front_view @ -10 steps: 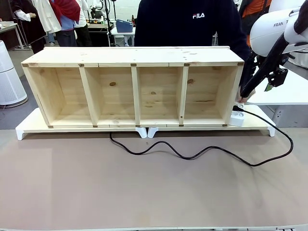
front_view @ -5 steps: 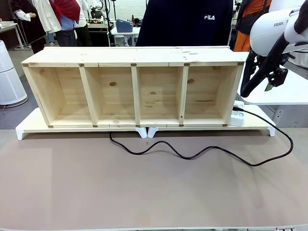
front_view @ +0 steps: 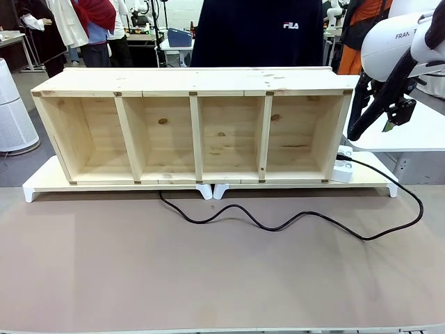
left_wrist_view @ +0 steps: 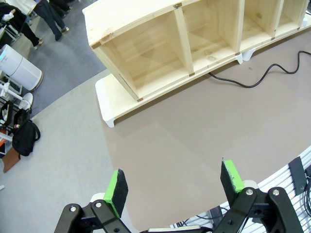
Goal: Perform cable management.
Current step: Release the Power Cable when the human grasps it.
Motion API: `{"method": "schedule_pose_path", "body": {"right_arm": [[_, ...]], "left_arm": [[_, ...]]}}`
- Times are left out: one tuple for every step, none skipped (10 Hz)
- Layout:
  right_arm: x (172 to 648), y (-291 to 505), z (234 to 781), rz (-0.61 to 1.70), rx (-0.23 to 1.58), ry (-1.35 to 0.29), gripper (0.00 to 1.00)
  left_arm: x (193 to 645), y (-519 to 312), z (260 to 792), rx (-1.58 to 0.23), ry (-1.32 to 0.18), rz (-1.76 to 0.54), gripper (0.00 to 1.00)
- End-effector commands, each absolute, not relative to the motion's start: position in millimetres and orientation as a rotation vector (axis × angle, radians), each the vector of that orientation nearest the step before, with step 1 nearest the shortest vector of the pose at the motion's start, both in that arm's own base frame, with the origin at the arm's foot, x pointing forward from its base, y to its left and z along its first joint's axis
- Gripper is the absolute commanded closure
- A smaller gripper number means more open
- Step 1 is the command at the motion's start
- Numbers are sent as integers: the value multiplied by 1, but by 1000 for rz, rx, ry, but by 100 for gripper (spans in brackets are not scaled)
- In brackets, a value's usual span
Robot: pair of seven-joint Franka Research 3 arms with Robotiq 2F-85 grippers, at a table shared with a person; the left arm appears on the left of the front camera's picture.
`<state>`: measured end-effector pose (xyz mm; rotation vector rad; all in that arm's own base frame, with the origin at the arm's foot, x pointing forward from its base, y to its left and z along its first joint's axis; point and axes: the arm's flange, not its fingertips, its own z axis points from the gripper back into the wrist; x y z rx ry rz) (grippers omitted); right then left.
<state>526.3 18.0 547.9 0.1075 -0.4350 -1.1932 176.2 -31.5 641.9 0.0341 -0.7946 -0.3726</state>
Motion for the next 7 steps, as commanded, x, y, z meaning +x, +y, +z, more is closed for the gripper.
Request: {"method": "schedule_pose_path", "body": {"right_arm": [[526,18,548,-1193,107,-435,0],[532,21,550,-1127,172,-459,0],[528,22,546,-1127,188,-430,0],[533,16,549,-1138,272,-430,0],[529,23,551,-1160,139,-448,0],[529,23,551,-1160,139,-448,0],[529,23,551,-1160,139,-448,0]], "left_arm": [[176,-31,641,33,-793,-375,0],[176,-31,641,33,-793,-375,0],[176,-31,641,33,-793,-375,0],[176,-31,641,33,-793,-375,0],[176,-31,641,33,-793,-375,0],[176,-31,641,33,-793,-375,0],[176,-31,641,33,-793,-375,0]]}}
